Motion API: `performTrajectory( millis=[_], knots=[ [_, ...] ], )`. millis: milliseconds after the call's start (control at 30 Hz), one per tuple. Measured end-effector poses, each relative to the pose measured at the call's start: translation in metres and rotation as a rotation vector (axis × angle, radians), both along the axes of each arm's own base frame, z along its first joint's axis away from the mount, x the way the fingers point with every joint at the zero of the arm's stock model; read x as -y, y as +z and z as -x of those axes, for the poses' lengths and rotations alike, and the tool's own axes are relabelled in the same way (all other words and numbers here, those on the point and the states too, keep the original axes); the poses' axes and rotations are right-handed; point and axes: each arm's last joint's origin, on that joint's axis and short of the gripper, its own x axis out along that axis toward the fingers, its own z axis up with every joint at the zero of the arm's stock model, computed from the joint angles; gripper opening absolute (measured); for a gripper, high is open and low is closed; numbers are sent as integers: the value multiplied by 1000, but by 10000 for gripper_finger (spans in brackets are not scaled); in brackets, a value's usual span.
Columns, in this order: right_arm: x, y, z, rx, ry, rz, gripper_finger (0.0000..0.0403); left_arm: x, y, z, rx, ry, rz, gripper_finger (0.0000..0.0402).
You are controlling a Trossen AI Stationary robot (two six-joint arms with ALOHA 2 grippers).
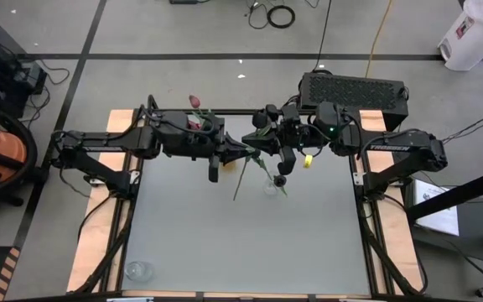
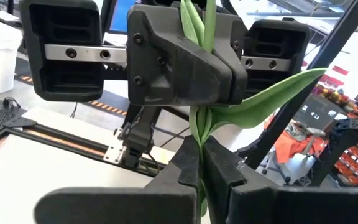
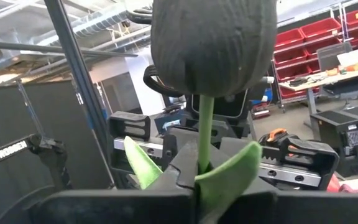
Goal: Sort flowers into vase by color
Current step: Put the black flower into the transparent vase
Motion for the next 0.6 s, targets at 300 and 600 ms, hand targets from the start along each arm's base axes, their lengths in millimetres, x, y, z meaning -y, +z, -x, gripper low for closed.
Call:
performTrajectory(
  millis=[300,600],
  knots=[
    [0,0,0,0,3,-1,0,0,0,0,1,0,4,9],
    [-1,1,1,3,8,7,0,0,0,0,-3,-13,8,18]
  ],
)
